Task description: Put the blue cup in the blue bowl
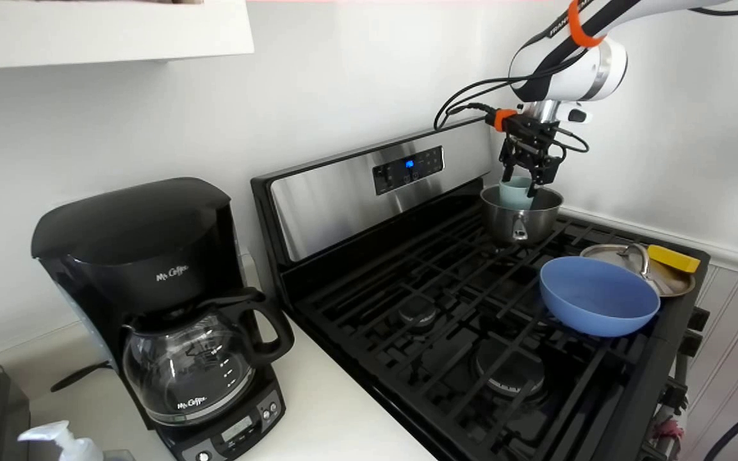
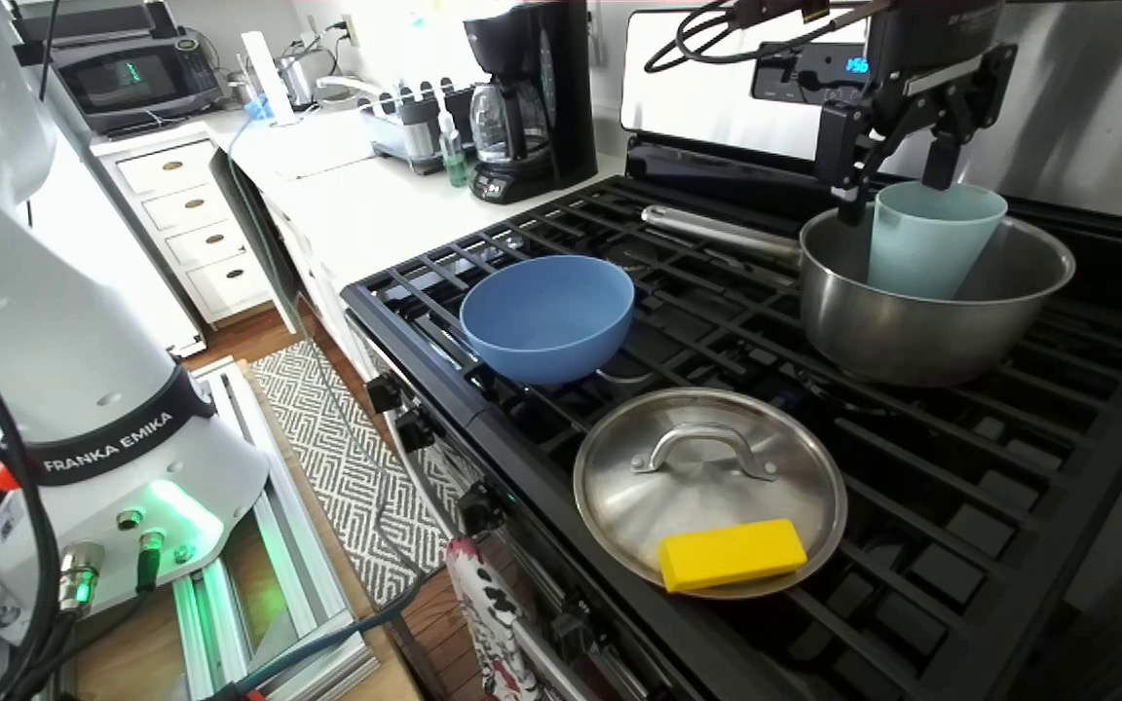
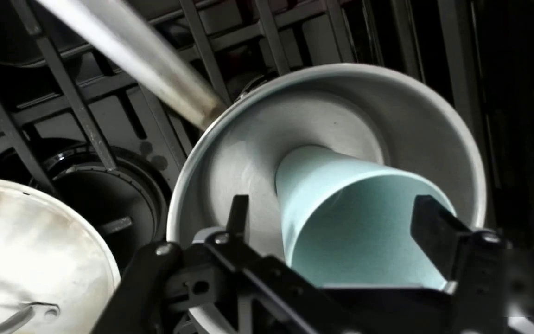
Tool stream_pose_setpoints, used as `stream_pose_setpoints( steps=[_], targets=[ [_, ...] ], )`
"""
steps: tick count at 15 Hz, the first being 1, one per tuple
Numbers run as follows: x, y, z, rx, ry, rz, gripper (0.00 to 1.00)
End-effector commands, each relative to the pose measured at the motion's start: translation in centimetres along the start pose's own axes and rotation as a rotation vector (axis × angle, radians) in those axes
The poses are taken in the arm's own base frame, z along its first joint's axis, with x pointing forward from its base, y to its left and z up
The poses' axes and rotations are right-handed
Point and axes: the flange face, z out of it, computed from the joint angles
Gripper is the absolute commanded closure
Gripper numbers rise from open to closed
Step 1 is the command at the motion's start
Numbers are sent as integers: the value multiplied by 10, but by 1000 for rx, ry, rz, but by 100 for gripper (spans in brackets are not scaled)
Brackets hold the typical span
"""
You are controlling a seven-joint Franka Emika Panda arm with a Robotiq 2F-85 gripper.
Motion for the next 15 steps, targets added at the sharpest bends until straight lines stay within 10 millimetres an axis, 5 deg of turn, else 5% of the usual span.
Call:
stream_pose_setpoints(
  steps=[1, 3, 11, 15],
  targets=[
    [2, -4, 3, -17, 25, 63, 21],
    [4, -1, 5, -25, 26, 84, 45],
    [4, 9, 4, -23, 41, 89, 98],
    [-4, 14, -6, -4, 51, 53, 100]
  ],
)
